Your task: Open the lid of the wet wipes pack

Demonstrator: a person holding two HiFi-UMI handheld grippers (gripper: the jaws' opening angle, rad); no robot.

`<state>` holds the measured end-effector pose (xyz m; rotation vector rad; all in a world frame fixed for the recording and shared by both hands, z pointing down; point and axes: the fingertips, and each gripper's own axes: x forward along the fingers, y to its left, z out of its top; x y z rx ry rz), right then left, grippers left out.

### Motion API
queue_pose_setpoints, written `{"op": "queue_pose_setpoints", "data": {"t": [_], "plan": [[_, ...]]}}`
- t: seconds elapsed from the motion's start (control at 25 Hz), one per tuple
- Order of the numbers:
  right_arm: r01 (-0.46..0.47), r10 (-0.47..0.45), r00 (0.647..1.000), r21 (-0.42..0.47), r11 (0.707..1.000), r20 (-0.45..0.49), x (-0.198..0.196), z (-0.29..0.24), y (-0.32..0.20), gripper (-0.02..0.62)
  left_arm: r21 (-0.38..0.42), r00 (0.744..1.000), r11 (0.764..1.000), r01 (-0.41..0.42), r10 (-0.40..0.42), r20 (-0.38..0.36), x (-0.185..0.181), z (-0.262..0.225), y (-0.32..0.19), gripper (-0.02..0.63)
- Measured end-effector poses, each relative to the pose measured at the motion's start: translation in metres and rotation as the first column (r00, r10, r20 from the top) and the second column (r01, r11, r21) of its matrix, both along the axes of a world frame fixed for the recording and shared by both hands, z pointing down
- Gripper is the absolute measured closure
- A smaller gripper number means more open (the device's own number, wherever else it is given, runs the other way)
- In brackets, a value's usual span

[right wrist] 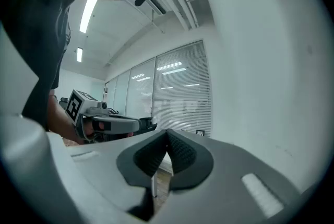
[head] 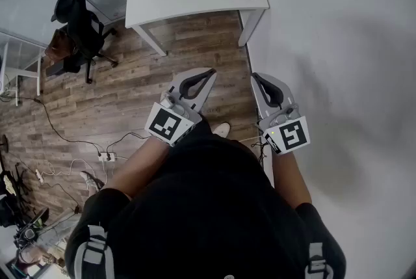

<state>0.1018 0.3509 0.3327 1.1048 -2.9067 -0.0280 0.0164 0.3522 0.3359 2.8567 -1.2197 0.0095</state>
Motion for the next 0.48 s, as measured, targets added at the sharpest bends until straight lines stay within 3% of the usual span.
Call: {"op": "queue_pose_setpoints", "data": {"t": [0.48], "plan": [[-0.015,0.015,1.000,0.008,1.000,0.022,0.003,0.001,0.011,0.584,-0.024,1.000,0.999,0.027,-0.027,0.009,-0.013,0.009,0.012,0.600]]}}
